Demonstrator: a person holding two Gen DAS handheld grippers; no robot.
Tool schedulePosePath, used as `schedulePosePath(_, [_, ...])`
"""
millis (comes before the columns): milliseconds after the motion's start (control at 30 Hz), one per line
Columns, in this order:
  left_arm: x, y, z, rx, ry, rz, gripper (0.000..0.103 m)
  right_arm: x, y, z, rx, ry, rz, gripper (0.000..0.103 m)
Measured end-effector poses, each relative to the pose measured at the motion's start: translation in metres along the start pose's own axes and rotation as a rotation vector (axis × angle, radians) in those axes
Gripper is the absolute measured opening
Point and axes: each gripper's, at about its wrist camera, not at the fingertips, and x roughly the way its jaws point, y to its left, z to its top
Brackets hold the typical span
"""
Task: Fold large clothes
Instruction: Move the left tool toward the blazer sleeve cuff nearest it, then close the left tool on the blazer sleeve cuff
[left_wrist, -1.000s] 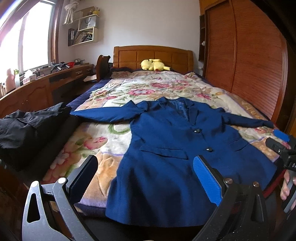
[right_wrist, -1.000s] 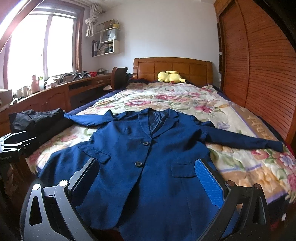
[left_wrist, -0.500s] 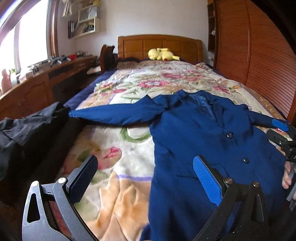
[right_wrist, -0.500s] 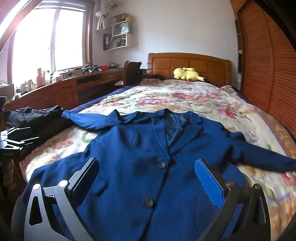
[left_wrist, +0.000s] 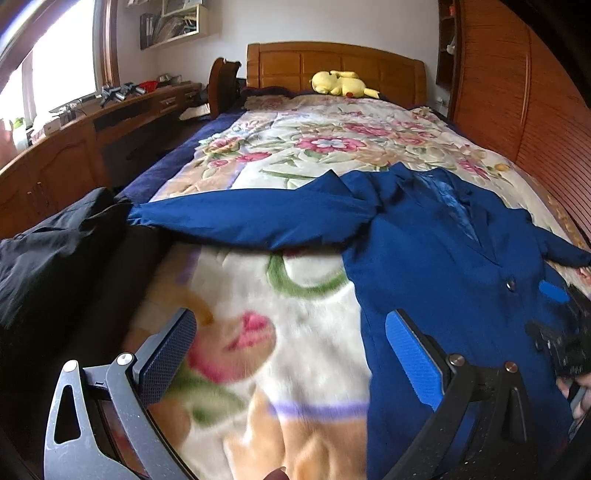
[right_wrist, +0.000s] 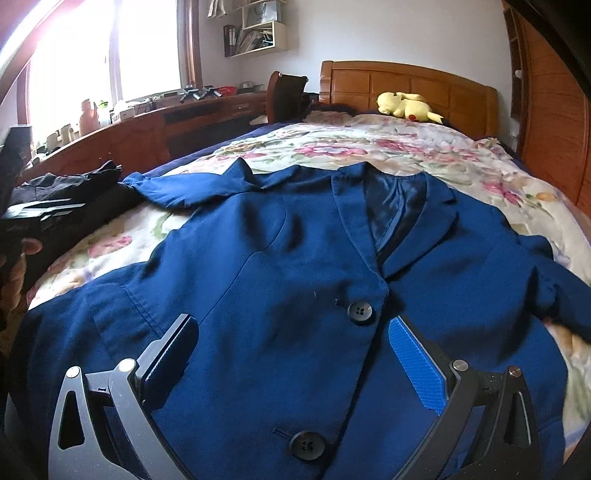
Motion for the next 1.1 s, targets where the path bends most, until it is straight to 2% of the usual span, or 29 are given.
schedulePosePath(67, [0.015,0.004,0.011,-0.006,0.012,-0.003,0.103,-0.001,-0.001,-0.002,-0.002,0.013,-0.003,0.102])
schedulePosePath(267, [0.052,0.007,0.035,-0.060,0.060,-0.076,0.093,0.010,0.004,0.010,-0.011,0.042,-0.025,0.102])
schedulePosePath(400, [0.086,0.007,0.042,-0.069,0.118,-0.118,0.079,0.021,0.011,0.016,-0.027,0.063,-0.032,0.102])
schedulePosePath(533, [0.111,0.014,0.044,-0.098,0.142,-0.099,0.074,0.023,0.015,0.018,-0.045,0.069,-0.036,0.102])
schedulePosePath(867, [0.140,0.066,0.060,-0.225,0.140,-0.005,0.074,0.022,0.016,0.017,-0.048,0.070,-0.039,0.102])
schedulePosePath(1033, [0.158,0.074,0.059,-0.270,0.166,-0.022,0.074,0.022,0.018,0.016,-0.057,0.066,-0.045,0.102])
schedulePosePath(1100, [0.165,0.075,0.056,-0.279,0.170,-0.022,0.070,0.023,0.018,0.016,-0.059,0.066,-0.045,0.102])
